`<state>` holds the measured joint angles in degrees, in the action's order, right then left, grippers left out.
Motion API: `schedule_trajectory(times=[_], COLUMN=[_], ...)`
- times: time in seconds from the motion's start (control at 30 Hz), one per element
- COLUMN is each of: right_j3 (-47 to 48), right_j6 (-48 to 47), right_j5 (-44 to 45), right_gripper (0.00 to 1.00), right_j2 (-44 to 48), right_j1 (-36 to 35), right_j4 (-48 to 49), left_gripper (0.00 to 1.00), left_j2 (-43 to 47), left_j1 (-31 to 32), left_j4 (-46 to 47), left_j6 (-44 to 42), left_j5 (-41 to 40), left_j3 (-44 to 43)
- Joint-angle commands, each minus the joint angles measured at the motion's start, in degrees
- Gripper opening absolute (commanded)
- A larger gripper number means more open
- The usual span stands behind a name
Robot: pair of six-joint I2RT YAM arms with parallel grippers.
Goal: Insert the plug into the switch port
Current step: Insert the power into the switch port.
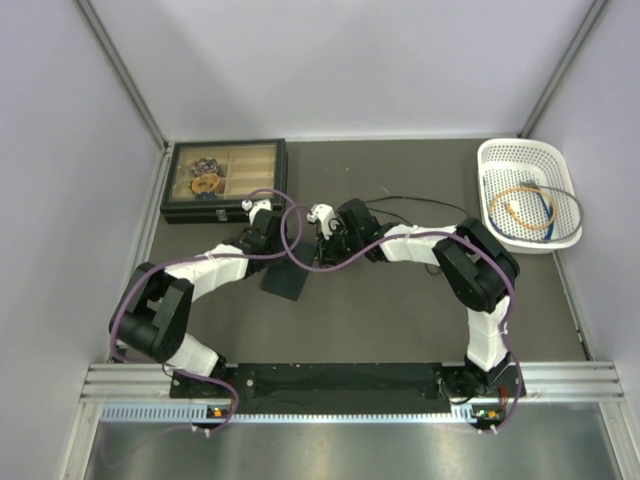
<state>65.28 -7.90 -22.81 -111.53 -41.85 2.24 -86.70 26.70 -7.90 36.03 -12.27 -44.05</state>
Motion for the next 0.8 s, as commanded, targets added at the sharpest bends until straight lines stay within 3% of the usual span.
schedule_trajectory(times=[0.0, 0.77], right_j3=[-0.5, 0.56], right_j6=[-1.41, -3.35], right_j5=[-2.77, -1.45], right_gripper=[0.0, 0.0], right_j2=[3.68, 3.07], right_j1=[-0.61, 0.01], right_j4=[4.09, 4.26], left_gripper=[0.62, 0.62], left_j2=[-1.46, -0.67], left_j1=[0.28, 0.28], left_j4=[-1.5, -1.77], left_j6=[-0.44, -0.96], left_j5=[2.52, 3.04], left_j3=[-0.68, -0.77])
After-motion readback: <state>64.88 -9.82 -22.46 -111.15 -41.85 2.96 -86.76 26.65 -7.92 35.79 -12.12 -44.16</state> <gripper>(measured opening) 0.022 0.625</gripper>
